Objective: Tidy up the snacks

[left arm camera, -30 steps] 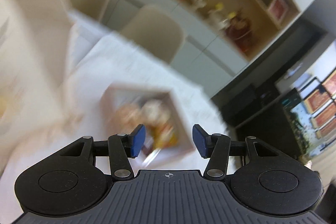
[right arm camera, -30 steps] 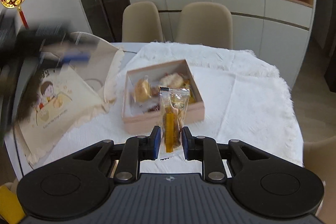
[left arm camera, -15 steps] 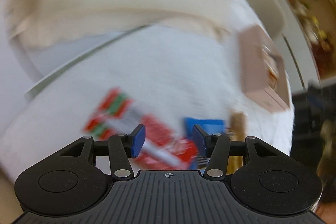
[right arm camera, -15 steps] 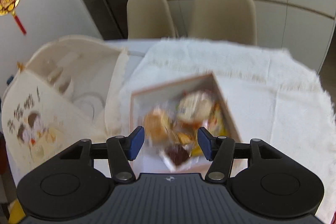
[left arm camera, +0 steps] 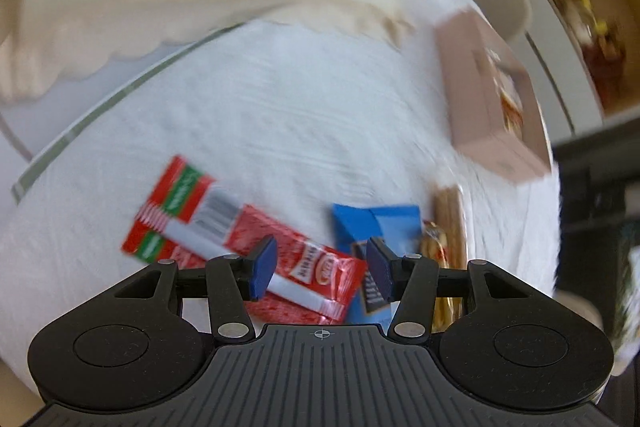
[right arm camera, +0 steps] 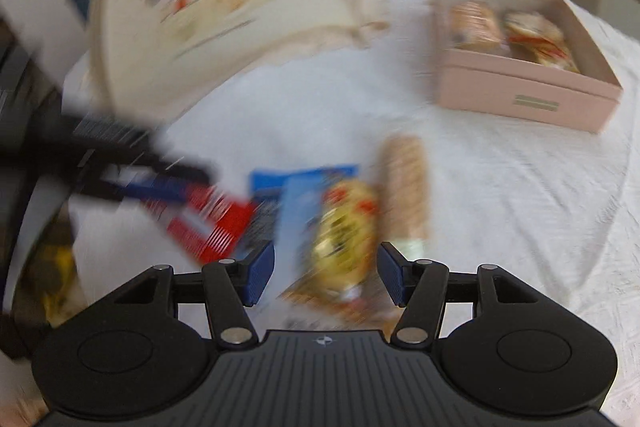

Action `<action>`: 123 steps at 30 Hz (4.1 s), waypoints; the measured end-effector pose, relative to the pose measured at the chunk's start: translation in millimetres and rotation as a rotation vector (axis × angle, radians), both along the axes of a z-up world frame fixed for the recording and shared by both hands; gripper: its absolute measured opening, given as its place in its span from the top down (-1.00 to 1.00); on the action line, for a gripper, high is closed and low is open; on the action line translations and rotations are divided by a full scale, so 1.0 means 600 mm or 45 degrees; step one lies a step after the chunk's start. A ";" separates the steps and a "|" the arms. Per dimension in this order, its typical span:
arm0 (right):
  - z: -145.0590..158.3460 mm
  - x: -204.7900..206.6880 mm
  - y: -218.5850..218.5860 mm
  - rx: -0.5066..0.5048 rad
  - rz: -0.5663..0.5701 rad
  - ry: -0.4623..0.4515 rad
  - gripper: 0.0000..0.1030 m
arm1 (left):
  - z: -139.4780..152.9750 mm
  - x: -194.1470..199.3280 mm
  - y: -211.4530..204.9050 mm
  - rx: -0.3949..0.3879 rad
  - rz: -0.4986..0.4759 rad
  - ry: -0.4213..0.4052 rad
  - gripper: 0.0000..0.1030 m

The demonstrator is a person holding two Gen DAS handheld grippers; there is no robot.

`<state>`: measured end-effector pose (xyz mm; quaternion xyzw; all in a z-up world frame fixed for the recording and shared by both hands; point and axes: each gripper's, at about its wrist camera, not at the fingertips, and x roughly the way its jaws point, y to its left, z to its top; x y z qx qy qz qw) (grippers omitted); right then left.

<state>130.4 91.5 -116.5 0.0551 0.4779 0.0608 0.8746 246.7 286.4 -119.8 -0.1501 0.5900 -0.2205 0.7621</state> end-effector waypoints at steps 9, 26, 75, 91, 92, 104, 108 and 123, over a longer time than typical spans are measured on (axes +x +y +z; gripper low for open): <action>-0.049 0.028 0.051 -0.256 -0.083 0.036 -0.72 | 0.045 -0.056 -0.014 0.267 -0.235 -0.211 -0.07; -0.043 -0.082 0.010 -0.079 -0.286 0.177 -0.57 | 0.029 0.026 0.072 0.089 -0.202 -0.247 -0.05; -0.075 -0.168 -0.053 -0.137 -0.603 0.166 -0.98 | -0.008 -0.112 -0.140 0.288 -0.728 -0.312 -0.04; -0.037 0.025 0.022 -0.439 -0.093 -0.059 -0.82 | 0.056 -0.133 -0.026 0.214 -0.475 -0.258 0.72; -0.042 0.041 0.025 -0.427 -0.091 -0.047 -0.79 | 0.057 -0.133 -0.023 0.210 -0.468 -0.256 0.72; -0.015 -0.018 -0.002 -0.133 -0.286 -0.001 0.26 | 0.040 -0.129 -0.019 0.167 -0.497 -0.160 0.62; -0.022 -0.076 -0.022 -0.124 -0.381 0.057 0.21 | 0.040 -0.138 -0.041 0.180 -0.557 -0.188 0.54; 0.026 -0.228 -0.117 -0.233 -0.604 -0.077 -0.41 | 0.023 -0.234 -0.135 0.297 -0.616 -0.344 -0.02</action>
